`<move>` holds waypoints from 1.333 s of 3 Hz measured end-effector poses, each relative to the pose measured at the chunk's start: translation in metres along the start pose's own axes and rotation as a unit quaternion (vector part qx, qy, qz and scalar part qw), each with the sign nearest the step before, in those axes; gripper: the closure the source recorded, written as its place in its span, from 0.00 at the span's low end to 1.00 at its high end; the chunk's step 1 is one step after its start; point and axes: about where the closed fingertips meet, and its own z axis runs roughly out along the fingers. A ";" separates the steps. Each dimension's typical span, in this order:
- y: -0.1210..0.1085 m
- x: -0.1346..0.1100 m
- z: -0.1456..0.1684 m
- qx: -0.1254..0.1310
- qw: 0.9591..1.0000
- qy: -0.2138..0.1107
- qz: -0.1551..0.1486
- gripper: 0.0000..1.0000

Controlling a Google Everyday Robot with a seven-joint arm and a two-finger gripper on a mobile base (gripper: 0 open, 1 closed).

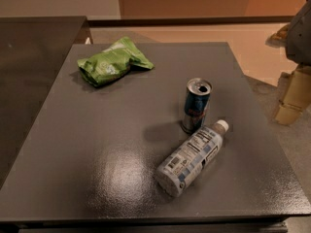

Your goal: Move green rice chip bag near redbull can

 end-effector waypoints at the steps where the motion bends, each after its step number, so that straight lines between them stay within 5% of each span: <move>1: -0.002 -0.003 -0.001 0.004 1.000 -0.005 0.000 0.00; 4: -0.075 -0.095 0.039 -0.005 0.997 -0.070 -0.010 0.00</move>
Offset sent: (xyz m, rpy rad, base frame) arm 0.0606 0.0511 0.0037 0.0696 -0.0359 0.0834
